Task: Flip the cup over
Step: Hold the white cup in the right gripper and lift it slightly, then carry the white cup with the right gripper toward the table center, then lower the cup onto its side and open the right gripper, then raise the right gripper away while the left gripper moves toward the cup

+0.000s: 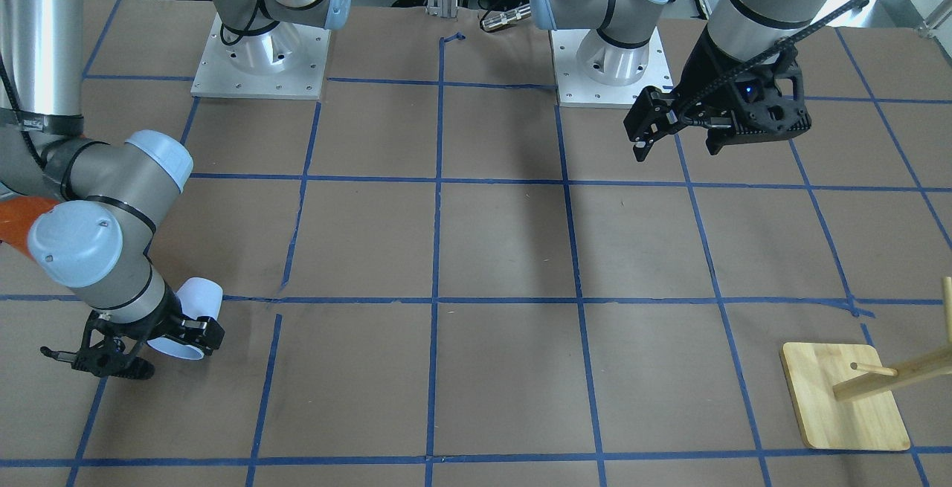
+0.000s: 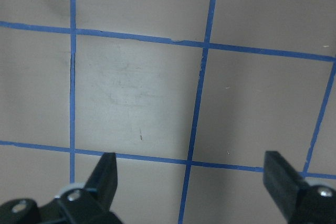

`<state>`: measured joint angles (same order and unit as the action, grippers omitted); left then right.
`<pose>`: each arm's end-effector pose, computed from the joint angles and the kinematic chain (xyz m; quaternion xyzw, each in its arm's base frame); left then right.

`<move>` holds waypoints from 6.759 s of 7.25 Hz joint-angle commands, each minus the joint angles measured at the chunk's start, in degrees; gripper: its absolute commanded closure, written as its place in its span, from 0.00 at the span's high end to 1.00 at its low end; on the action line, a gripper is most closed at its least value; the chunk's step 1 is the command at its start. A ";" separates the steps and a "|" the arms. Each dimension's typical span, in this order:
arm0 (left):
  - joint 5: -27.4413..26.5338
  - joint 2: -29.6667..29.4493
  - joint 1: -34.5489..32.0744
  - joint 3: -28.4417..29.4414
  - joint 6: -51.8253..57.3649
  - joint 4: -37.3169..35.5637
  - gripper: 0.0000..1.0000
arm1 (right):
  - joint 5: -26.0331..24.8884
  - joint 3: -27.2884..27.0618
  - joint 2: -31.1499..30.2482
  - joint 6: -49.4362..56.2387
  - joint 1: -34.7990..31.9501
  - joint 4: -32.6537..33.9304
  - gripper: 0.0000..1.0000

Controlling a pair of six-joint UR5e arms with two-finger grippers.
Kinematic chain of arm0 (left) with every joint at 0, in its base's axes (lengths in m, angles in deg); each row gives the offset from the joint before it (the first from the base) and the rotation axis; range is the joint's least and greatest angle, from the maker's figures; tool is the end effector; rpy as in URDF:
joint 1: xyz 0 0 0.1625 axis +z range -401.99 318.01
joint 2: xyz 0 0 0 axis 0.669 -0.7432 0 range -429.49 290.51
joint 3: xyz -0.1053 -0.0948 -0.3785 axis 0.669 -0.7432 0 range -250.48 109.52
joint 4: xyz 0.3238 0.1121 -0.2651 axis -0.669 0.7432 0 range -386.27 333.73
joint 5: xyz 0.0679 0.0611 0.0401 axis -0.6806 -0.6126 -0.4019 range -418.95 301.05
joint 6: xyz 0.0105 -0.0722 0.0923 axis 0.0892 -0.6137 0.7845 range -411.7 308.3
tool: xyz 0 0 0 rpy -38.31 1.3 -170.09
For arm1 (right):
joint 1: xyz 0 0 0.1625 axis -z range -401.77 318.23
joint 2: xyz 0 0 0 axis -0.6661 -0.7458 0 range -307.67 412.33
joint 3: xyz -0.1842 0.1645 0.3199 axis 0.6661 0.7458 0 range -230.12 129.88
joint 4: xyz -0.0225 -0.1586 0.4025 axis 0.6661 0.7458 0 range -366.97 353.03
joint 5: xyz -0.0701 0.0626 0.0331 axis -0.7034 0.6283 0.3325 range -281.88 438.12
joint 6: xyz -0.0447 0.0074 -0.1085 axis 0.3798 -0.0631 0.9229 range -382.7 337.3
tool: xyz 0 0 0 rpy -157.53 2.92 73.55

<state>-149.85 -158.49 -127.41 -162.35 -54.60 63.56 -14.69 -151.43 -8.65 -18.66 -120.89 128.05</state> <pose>-0.0908 -0.5124 0.4415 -0.0652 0.9978 0.0062 0.0077 0.0084 -0.6321 0.1402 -0.0606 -0.9970 0.0374 0.0295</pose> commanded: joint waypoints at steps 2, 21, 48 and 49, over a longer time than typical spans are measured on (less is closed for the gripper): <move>-0.07 0.15 0.52 -0.07 0.00 0.00 1.00 | 0.35 -0.21 -1.07 5.63 -0.07 -0.45 0.00; -0.07 0.32 4.56 0.72 5.19 -1.93 1.00 | 7.20 7.52 2.25 61.10 -35.91 -0.73 0.00; 1.51 -3.61 2.39 -0.33 4.05 -6.13 1.00 | 10.89 8.32 -16.51 43.42 -19.51 -20.24 1.00; 6.04 -5.02 0.71 -1.29 3.96 -6.50 1.00 | 10.63 8.49 -19.15 42.55 -18.10 -23.45 1.00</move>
<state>-147.36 -161.70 -124.18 -162.82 -50.45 58.29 -3.92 -143.06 -24.32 24.74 -141.22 110.24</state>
